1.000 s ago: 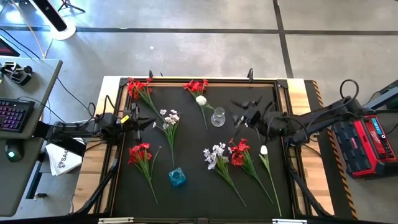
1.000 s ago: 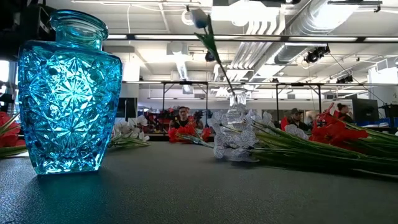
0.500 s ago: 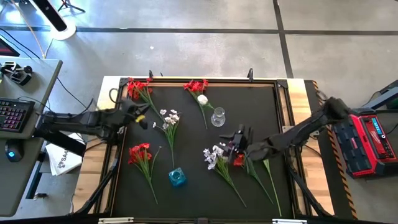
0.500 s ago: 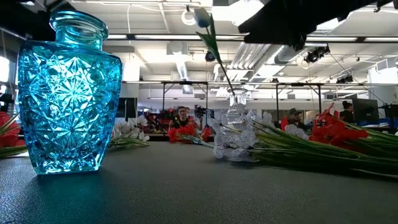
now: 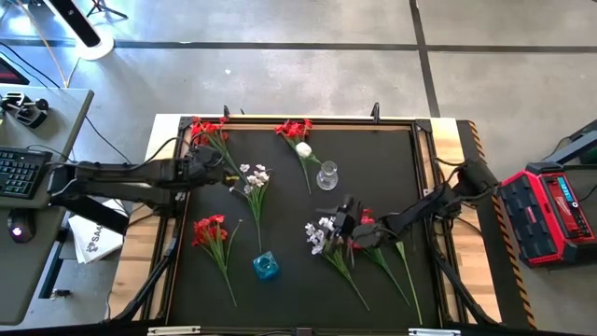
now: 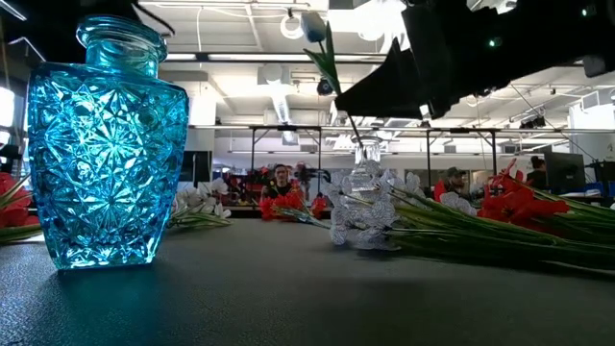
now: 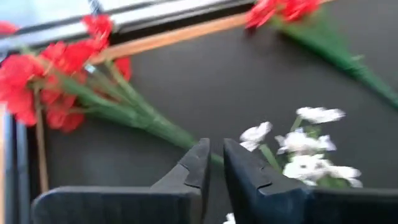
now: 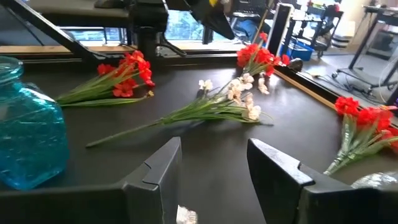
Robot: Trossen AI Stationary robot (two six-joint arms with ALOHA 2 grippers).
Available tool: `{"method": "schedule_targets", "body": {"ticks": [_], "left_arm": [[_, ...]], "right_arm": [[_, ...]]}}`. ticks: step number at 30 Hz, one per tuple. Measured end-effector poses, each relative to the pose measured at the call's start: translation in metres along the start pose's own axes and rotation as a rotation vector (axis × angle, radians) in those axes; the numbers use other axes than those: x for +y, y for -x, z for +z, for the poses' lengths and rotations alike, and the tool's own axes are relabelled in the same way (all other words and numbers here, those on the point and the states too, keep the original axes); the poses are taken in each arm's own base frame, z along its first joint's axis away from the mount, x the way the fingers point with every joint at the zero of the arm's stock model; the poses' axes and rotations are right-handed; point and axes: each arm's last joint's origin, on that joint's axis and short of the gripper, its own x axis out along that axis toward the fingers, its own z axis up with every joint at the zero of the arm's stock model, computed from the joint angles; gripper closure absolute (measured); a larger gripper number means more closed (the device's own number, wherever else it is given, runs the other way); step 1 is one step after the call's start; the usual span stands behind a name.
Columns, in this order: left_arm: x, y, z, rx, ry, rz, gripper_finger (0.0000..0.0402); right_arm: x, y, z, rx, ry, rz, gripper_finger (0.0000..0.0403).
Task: Sort flowers into vase by color
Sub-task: Put the red flowers into the blue vase
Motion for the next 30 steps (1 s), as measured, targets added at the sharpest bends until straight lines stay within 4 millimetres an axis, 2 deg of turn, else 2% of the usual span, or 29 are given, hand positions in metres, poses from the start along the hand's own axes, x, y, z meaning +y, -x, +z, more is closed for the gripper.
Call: {"method": "schedule_targets", "body": {"ticks": [6, 10, 14, 18, 22, 30], "left_arm": [[0.01, -0.023, 0.004, 0.079, 0.011, 0.15, 0.0279], [0.018, -0.04, 0.009, 0.156, 0.084, 0.212, 0.022], [0.027, -0.058, 0.014, 0.175, 0.186, 0.285, 0.0178], [0.031, -0.076, 0.02, 0.179, 0.258, 0.282, 0.0162], [0.032, -0.095, 0.025, 0.196, 0.248, 0.24, 0.0161], [0.043, -0.131, 0.011, 0.339, 0.262, 0.323, 0.0161]], "right_arm": [[0.003, -0.002, -0.003, -0.009, 0.03, 0.021, 0.0247], [0.003, -0.002, -0.002, -0.018, 0.045, 0.023, 0.0247], [0.003, -0.002, 0.001, -0.04, 0.06, 0.024, 0.0247], [0.003, -0.002, 0.003, -0.06, 0.067, 0.025, 0.0247], [0.003, -0.002, 0.004, -0.066, 0.061, 0.026, 0.0247], [0.003, -0.002, 0.005, -0.075, 0.048, 0.027, 0.0247]]}}
